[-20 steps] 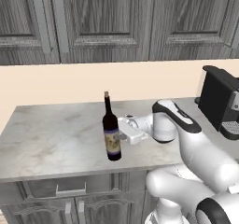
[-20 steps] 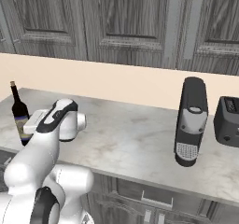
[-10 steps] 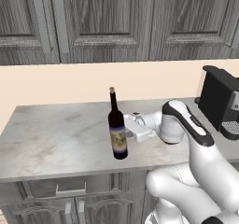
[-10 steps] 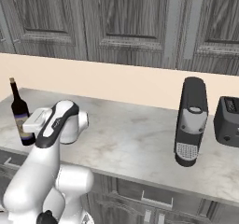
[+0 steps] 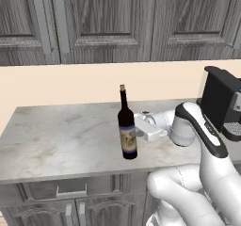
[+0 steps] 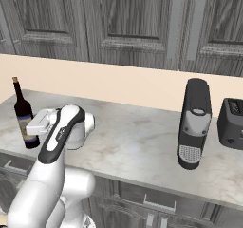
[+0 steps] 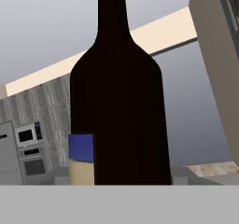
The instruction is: There is a wine glass and glass cup on the dining counter. Place the wine bottle next to the wine glass and the juice bottle next to the glass cup.
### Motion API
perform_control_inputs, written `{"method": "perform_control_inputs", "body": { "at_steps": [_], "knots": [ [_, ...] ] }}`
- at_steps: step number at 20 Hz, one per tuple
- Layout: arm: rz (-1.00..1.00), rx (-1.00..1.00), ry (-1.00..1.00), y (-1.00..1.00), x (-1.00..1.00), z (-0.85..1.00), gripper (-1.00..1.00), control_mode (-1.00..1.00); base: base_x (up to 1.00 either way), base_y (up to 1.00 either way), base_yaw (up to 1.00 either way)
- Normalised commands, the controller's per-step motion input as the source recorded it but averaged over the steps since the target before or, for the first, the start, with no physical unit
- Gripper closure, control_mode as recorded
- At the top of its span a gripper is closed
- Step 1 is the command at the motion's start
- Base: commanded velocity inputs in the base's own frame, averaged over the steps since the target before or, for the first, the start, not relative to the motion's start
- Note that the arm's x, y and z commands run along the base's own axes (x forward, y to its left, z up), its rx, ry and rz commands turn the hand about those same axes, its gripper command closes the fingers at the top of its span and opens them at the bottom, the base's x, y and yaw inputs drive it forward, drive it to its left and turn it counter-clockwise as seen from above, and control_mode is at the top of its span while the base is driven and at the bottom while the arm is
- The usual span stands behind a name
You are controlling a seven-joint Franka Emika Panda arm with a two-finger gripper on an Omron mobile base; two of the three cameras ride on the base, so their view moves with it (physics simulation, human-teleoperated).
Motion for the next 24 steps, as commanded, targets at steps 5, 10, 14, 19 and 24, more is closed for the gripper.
{"method": "perform_control_inputs", "body": {
  "at_steps": [5,10,14,19,24],
  "knots": [
    [0.00,-0.01,-0.01,-0.03,-0.05,0.08,1.00,-1.00,0.00,0.00,0.00],
    [0.00,0.00,0.01,0.00,0.00,0.00,1.00,-1.00,0.00,0.00,0.00],
    [0.00,0.00,0.00,0.00,0.00,0.00,1.00,-1.00,0.00,0.00,0.00],
    [0.00,0.00,0.00,0.00,0.00,0.00,1.00,-1.00,0.00,0.00,0.00],
    [0.00,0.00,0.00,0.00,0.00,0.00,1.00,1.00,-0.16,0.06,0.00]
  ]
}}
